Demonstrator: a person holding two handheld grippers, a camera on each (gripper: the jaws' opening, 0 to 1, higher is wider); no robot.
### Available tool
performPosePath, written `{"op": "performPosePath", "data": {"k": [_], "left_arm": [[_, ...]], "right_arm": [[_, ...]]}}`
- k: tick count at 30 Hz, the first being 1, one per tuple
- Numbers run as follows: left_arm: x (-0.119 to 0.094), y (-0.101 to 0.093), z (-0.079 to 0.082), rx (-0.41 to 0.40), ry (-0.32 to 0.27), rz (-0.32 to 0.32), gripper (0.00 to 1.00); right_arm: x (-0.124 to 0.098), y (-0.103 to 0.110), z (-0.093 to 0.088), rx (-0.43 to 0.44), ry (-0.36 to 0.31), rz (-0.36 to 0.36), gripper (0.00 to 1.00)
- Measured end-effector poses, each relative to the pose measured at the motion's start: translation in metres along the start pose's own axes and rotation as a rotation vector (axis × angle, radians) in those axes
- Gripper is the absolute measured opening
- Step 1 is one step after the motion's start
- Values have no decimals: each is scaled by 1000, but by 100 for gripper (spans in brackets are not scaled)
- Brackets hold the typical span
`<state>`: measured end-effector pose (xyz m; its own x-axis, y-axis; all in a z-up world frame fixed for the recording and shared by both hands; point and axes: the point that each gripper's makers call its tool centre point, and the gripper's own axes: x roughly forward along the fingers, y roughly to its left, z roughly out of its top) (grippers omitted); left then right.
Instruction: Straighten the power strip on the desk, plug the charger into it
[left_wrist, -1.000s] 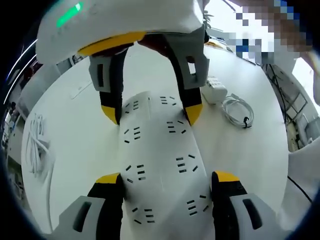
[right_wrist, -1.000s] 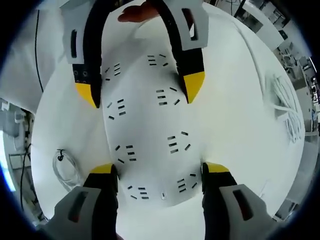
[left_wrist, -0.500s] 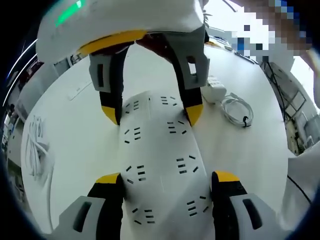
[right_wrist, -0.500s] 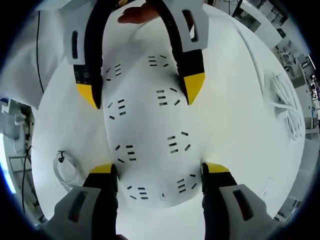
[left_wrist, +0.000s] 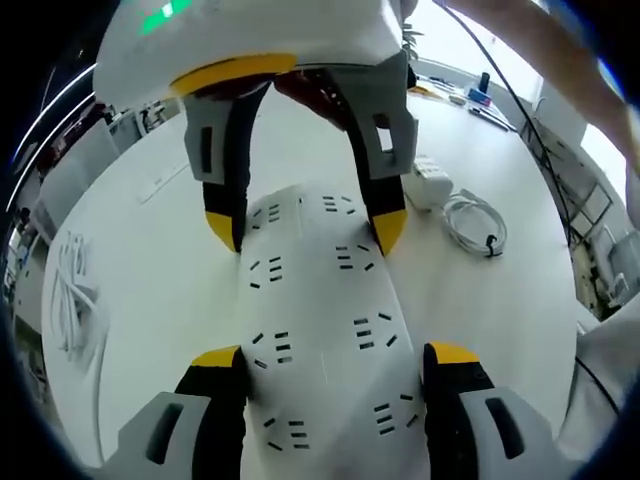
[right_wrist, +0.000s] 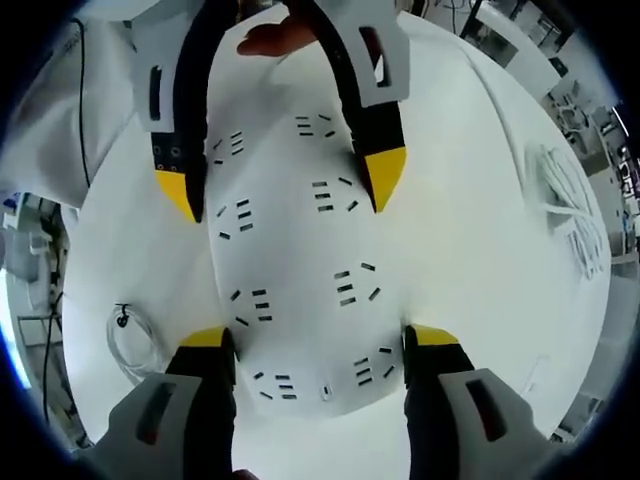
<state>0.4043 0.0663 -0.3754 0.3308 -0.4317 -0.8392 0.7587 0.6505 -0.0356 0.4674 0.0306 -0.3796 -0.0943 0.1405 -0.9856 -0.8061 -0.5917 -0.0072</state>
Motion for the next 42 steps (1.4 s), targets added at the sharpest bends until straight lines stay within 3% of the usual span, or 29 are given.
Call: {"op": "performPosePath", "data": {"k": [42], "left_arm": [[1,-1,1,38,11,-24,72]], "right_arm": [[1,5,0,75,-2,-14,67]]}}
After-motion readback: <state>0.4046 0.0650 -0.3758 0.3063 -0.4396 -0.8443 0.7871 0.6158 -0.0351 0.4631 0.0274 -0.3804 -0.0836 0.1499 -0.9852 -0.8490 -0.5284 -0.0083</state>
